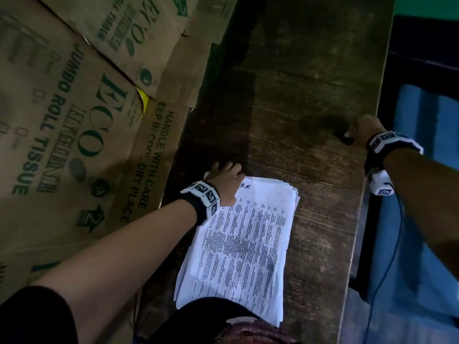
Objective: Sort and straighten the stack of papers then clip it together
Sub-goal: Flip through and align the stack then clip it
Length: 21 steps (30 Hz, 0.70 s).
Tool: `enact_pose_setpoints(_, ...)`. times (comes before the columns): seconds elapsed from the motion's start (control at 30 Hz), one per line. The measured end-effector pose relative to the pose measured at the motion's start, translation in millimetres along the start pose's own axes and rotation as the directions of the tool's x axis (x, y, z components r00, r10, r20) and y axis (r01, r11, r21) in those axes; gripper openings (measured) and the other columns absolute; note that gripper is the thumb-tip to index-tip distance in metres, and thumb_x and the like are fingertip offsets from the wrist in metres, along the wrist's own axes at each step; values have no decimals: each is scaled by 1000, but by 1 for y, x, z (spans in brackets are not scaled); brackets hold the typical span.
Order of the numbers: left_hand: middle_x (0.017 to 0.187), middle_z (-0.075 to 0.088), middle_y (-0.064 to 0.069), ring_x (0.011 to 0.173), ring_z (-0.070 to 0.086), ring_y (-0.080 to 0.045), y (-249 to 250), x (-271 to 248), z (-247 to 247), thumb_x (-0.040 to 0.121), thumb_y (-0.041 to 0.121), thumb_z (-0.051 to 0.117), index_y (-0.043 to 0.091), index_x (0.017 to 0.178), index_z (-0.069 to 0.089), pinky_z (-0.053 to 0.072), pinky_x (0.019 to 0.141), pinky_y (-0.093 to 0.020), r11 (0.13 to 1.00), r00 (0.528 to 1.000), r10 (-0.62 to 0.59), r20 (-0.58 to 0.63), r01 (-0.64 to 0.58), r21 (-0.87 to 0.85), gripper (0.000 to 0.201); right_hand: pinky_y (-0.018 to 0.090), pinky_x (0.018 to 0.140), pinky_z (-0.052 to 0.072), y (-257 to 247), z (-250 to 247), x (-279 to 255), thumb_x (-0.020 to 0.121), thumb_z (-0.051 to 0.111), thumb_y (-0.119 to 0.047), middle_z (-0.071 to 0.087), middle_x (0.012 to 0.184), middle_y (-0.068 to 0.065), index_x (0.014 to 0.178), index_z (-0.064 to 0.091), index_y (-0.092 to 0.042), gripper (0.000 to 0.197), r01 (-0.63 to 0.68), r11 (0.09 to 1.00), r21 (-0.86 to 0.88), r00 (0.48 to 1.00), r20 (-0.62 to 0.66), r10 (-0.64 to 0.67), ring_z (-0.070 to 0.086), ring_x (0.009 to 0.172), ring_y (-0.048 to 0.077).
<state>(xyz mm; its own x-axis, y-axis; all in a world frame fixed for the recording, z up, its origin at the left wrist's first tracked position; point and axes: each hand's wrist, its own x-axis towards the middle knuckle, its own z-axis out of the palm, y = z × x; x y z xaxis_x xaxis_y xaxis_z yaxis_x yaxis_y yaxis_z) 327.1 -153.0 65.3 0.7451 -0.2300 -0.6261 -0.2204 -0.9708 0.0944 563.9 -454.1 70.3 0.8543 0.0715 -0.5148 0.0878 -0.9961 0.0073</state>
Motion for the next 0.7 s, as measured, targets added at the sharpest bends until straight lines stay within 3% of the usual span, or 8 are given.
enact_pose_setpoints(0.1, 133, 32, -8, 125, 32, -31, 2, 1, -2, 76, 27, 71, 13, 129, 42, 33, 100, -56, 1000, 1000, 1, -13, -1, -20, 62, 41, 89, 46, -12, -4, -16, 95, 60, -25, 62, 118, 26, 112, 66, 5, 35, 91, 995, 33, 996, 19, -92, 58, 110, 40)
enact_pose_setpoints(0.23, 126, 38, -7, 121, 36, -32, -2, 6, -11, 68, 24, 78, 13, 122, 44, 36, 98, -56, 995, 999, -25, 31, 27, -92, 65, 29, 68, 41, -41, 4, -47, 87, 71, -24, 67, 91, 16, 92, 70, 1, 25, 198, 960, 200, 979, 13, -205, 64, 92, 31)
enact_pose_setpoints(0.3, 129, 41, -9, 123, 37, -33, -2, 11, -15, 67, 21, 80, 10, 125, 43, 37, 101, -56, 989, 996, -56, 68, 64, -135, 70, 25, 64, 39, -62, 12, -66, 81, 77, -18, 65, 90, 9, 99, 67, -5, 24, 246, 918, 310, 963, 26, -267, 64, 88, 28)
enact_pose_setpoints(0.37, 133, 41, -14, 123, 43, -35, -2, 14, -18, 66, 20, 83, 7, 130, 42, 43, 100, -51, 984, 992, -56, 112, 74, -162, 77, 22, 65, 38, -84, 21, -88, 79, 78, -15, 60, 93, 0, 112, 62, -14, 36, 262, 892, 368, 951, 59, -303, 59, 85, 19)
enact_pose_setpoints(0.47, 135, 46, -12, 112, 55, -31, -10, 17, -18, 65, 26, 84, 11, 133, 47, 52, 89, -37, 962, 987, -55, 151, 93, -257, 79, 21, 70, 35, -113, 38, -111, 80, 78, -18, 65, 96, 2, 107, 67, -13, 30, 322, 895, 310, 920, 120, -373, 59, 89, 17)
enact_pose_setpoints(0.53, 129, 55, -11, 105, 58, -28, -18, 17, -21, 69, 27, 80, 14, 126, 53, 51, 85, -33, 933, 988, -32, 148, 83, -350, 65, 24, 72, 35, -130, 47, -121, 82, 76, -21, 63, 97, 3, 103, 66, -11, 26, 366, 896, 253, 901, 143, -409, 59, 93, 20)
enact_pose_setpoints(0.6, 126, 59, -11, 104, 58, -26, -24, 15, -25, 77, 18, 73, 12, 122, 56, 47, 81, -30, 917, 991, 4, 133, 49, -396, 49, 28, 76, 41, -145, 54, -131, 82, 75, -19, 64, 102, 7, 104, 63, -11, 26, 405, 888, 216, 885, 150, -440, 60, 99, 25)
enact_pose_setpoints(0.7, 132, 55, -12, 111, 56, -28, -30, 13, -25, 81, 13, 68, 14, 129, 51, 43, 83, -31, 905, 993, 19, 114, 31, -424, 51, 29, 79, 42, -166, 56, -141, 82, 75, -16, 66, 108, 12, 109, 62, -6, 32, 437, 888, 144, 877, 151, -456, 60, 102, 27)
